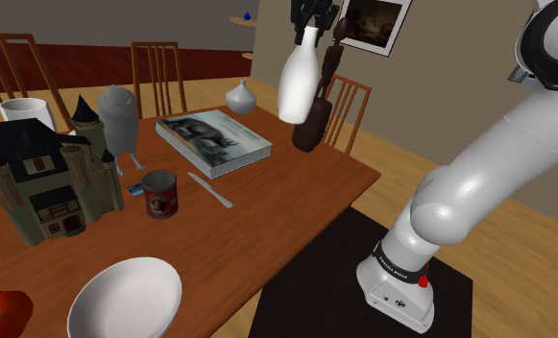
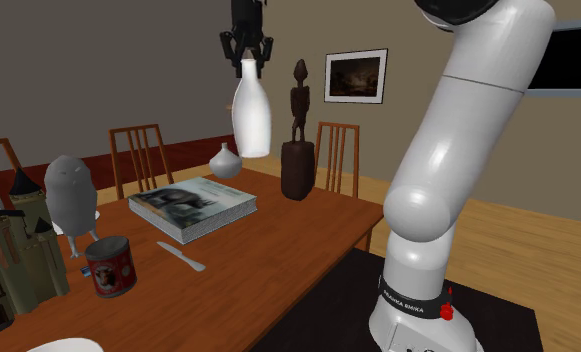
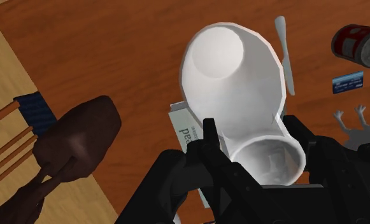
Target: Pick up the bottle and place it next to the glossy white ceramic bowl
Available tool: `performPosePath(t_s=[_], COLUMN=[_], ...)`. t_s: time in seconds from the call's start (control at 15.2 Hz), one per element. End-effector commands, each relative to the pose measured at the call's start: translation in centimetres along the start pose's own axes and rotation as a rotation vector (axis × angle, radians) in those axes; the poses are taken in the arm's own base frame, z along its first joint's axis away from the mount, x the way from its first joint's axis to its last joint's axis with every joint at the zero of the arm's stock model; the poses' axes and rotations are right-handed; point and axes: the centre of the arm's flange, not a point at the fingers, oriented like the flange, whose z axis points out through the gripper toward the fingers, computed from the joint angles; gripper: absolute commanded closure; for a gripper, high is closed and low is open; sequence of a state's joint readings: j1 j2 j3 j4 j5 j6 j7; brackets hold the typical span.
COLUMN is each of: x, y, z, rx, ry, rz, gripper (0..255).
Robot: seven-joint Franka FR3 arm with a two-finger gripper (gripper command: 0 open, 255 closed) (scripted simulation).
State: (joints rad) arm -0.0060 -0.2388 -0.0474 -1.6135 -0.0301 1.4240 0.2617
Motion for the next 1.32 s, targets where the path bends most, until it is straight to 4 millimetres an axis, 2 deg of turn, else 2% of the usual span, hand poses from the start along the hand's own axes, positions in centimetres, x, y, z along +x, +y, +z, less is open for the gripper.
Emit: performPosePath(t_s=[0.0, 0.33, 1.25], x=[0.1, 0.2, -10.7], y=[0.1, 0.1, -14.8], z=[-1.2, -3.5, -4.2], rx=[0.0, 0.0, 0.0], ry=[0.0, 0.0, 0.0], rz=[0.0, 0.0, 0.0], gripper=[255, 255, 255])
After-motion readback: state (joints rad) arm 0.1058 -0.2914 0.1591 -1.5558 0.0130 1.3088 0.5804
